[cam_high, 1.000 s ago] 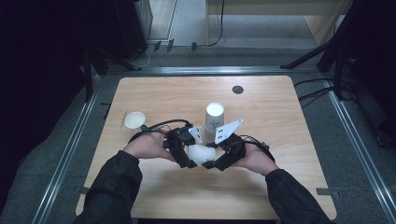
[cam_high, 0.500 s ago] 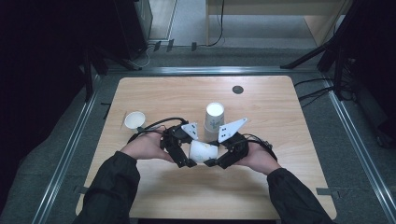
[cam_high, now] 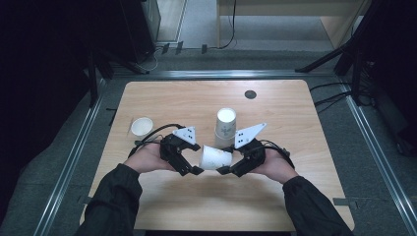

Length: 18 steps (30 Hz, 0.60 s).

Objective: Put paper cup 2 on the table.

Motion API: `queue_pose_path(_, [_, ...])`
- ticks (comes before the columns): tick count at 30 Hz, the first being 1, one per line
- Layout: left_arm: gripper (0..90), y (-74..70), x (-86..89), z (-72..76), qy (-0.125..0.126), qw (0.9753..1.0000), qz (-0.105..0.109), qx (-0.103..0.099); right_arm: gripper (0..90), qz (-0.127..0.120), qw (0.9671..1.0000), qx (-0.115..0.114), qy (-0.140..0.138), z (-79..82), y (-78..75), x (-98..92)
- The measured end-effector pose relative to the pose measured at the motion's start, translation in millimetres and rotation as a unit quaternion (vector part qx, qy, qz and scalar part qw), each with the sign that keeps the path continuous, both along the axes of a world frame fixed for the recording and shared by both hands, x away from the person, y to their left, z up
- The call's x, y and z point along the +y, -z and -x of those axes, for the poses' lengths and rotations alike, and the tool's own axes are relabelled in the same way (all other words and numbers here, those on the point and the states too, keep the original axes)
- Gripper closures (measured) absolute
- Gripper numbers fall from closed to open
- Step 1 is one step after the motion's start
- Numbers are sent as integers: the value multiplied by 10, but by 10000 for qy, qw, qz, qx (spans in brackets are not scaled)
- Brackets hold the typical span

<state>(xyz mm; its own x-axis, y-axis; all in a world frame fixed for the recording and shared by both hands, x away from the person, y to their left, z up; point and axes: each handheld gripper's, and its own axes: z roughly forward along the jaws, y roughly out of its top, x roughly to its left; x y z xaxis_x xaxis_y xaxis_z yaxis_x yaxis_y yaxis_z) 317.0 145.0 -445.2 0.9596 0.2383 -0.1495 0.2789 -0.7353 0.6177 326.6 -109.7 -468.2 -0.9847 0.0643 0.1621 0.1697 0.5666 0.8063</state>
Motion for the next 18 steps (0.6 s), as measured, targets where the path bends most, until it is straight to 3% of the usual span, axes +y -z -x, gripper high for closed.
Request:
queue_pose_path(6, [142, 68, -28, 30, -9, 9997, 234, 60, 337, -28, 10000, 52, -79, 10, -7, -2])
queue_pose_path(16, [161, 41, -89, 55, 78, 9988, 462, -137, 337, -126, 9997, 175, -113, 5, -9, 3])
queue_pose_path(18, [201, 33, -81, 62, 110, 9985, 516, -135, 337, -137, 9997, 192, -114, 5, -7, 11])
